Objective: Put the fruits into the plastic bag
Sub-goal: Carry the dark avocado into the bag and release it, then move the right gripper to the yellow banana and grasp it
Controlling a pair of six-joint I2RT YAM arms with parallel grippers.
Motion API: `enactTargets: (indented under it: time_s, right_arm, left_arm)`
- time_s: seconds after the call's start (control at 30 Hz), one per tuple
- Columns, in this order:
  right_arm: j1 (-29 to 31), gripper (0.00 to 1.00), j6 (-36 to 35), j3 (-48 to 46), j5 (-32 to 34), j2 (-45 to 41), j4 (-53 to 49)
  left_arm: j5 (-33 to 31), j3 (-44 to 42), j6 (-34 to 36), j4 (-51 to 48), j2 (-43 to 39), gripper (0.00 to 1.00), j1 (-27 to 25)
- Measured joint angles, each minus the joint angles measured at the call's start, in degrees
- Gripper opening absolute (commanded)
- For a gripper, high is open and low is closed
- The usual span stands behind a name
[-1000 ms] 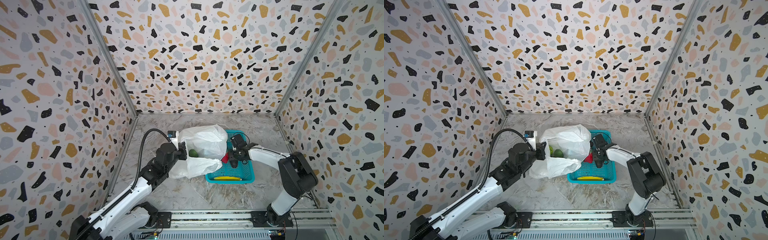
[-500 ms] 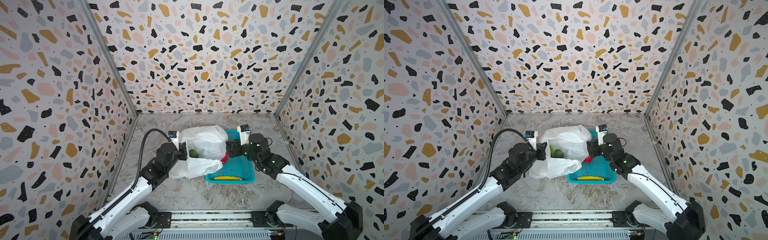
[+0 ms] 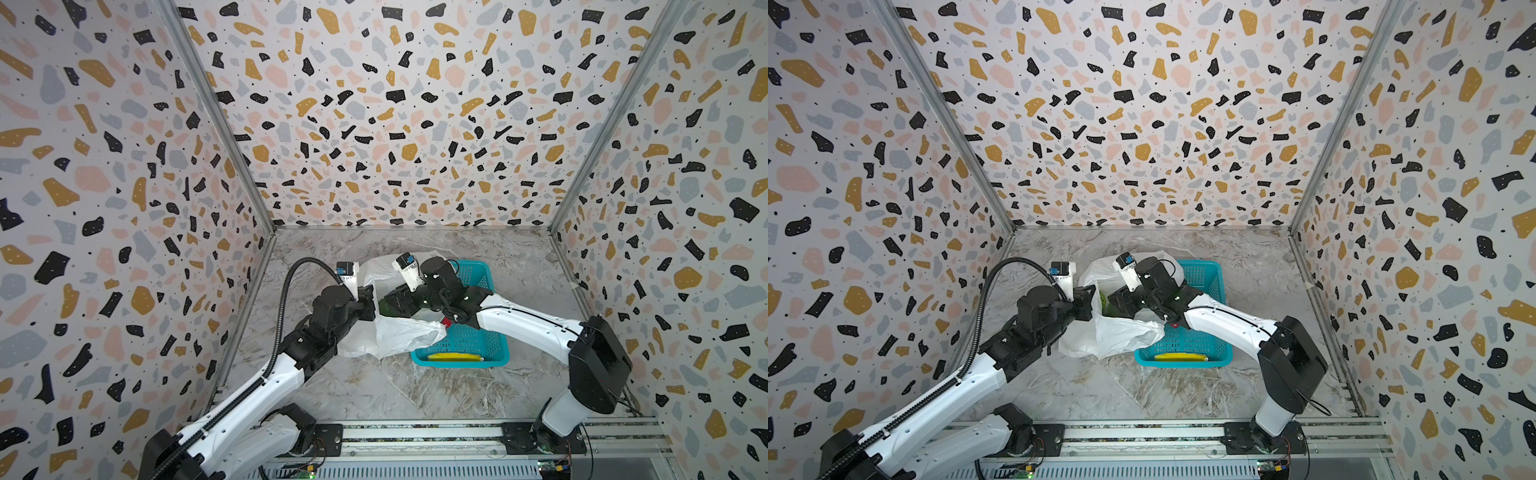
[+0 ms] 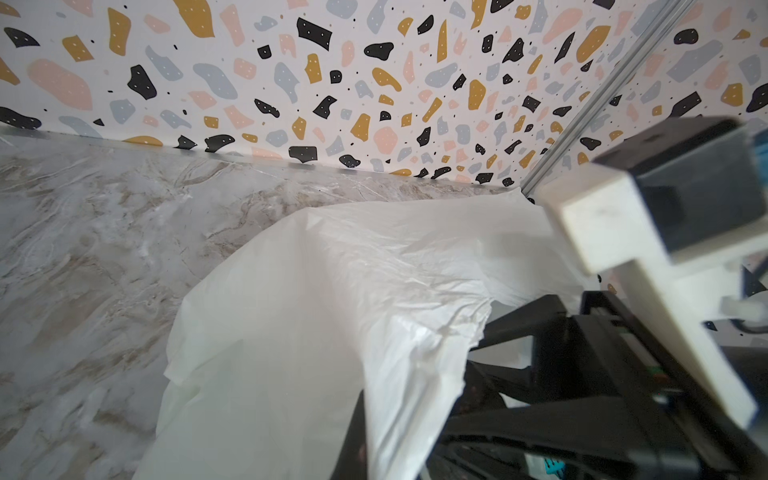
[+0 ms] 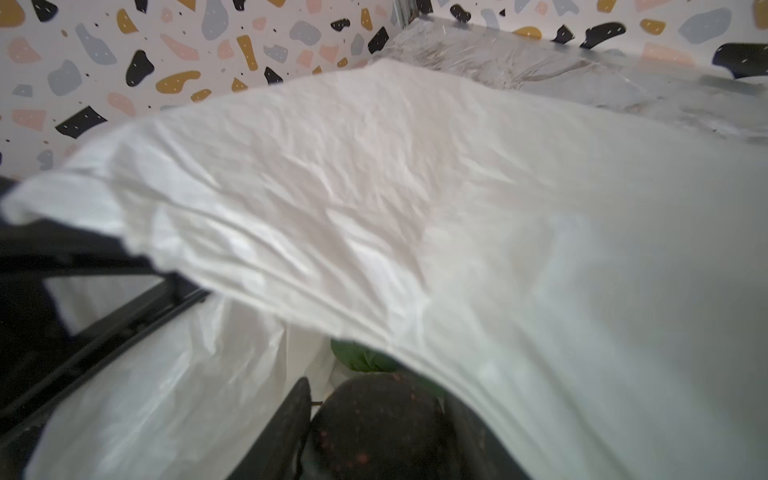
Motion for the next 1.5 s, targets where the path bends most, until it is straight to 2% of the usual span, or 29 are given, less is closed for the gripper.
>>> enactTargets:
  time_s: [0.1,0.27,0.43,0.6,0.7,0.77,0.87,1.0,1.27,1.5]
  right_arm:
    - [0.1,0.76,0.0,0.1,-0.2,0.8,-0.1]
    - [-0.1,0.81,-1.1,-2.5,1.4,-3.8,0.3]
    - [-3.2,0.81,-1.4,-8.9,3.3,-17.8,-1.2]
    - [-12.4,0.81,1.1,-17.3,5.7,-35.3,-4.3]
    - [-16.4,0.81,3.0,-21.3,6.5,-41.7,-8.8]
    - [-17.4,0.81,3.6,-23.1,6.2,-42.7,-12.2]
    - [-17.6,0.8,4.2,-24.9,3.8,-40.9,-17.4]
    - [-16.3,0.79,4.8,-26.8,0.7,-33.4,-22.7]
    - [-8.6,0.82,2.9,-25.4,0.8,-20.5,-29.6]
    - [-6.5,0.82,0.3,-19.4,4.0,-11.0,-32.8]
  left_arm:
    - [0.0,-0.5,-0.7,0.0,-0.6,0.0,0.0]
    - [-0.1,-0.6,-0.9,-0.1,-0.7,0.0,0.0]
    - [-0.2,-0.6,-0.9,-0.1,-0.7,0.0,0.0]
    - [-0.4,-0.7,-0.9,-0.1,-0.9,0.0,0.0]
    - [-0.6,-0.9,-1.1,-0.1,-0.9,0.0,0.0]
    - [-0.7,-1.0,-1.1,-0.1,-0.9,0.0,0.0]
    - [-0.8,-1.0,-1.1,-0.1,-0.9,0.0,0.0]
    - [-1.2,-1.0,-1.2,-0.1,-0.9,0.0,0.0]
    - [-1.6,-1.1,-1.3,-0.1,-1.0,0.0,0.0]
    - [-1.7,-1.1,-1.2,-0.1,-1.4,0.0,0.0]
